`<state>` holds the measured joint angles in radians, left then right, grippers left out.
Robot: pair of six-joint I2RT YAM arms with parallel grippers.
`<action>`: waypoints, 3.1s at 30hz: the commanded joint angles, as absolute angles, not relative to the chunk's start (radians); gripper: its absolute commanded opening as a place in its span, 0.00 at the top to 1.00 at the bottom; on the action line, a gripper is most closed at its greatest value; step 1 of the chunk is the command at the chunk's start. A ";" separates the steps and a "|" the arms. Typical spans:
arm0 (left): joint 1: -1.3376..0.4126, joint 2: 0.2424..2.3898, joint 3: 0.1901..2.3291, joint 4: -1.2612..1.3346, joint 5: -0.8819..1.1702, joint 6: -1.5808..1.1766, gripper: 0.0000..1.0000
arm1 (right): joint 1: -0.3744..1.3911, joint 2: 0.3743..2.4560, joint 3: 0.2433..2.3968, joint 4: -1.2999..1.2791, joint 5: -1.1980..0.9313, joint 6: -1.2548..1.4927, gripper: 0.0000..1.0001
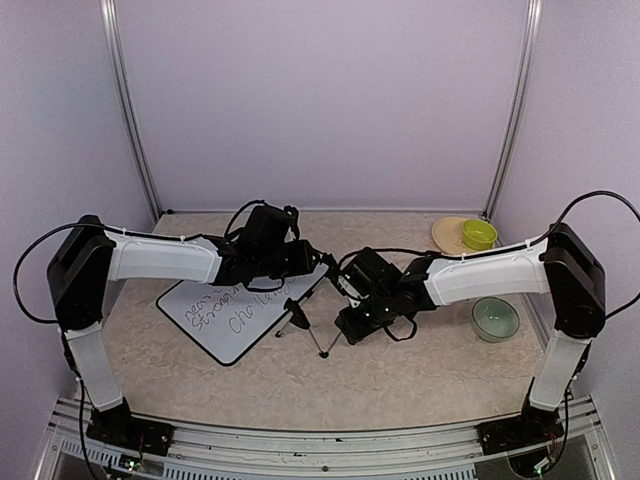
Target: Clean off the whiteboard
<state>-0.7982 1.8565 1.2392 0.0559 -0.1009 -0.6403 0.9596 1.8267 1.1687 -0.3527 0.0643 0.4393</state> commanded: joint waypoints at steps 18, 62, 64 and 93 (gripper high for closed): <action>-0.868 1.920 1.295 0.131 -0.093 -0.658 0.69 | 1.039 1.712 1.069 -0.730 0.234 0.281 0.67; -0.943 1.353 1.016 -0.040 -0.304 -0.893 0.44 | 0.945 1.420 1.008 -0.593 0.213 0.340 0.66; -0.964 1.270 0.917 -0.029 -0.298 -0.972 0.31 | 0.932 1.379 1.001 -0.595 0.225 0.333 0.66; -1.222 1.661 0.811 0.260 -0.663 -1.043 0.37 | 0.876 1.191 0.975 -0.623 0.220 0.301 0.64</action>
<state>-1.2331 1.5898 0.7513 0.2401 -0.6178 -1.1198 0.8825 1.2270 0.9825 -0.6029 0.2146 0.3077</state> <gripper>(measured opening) 0.647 0.356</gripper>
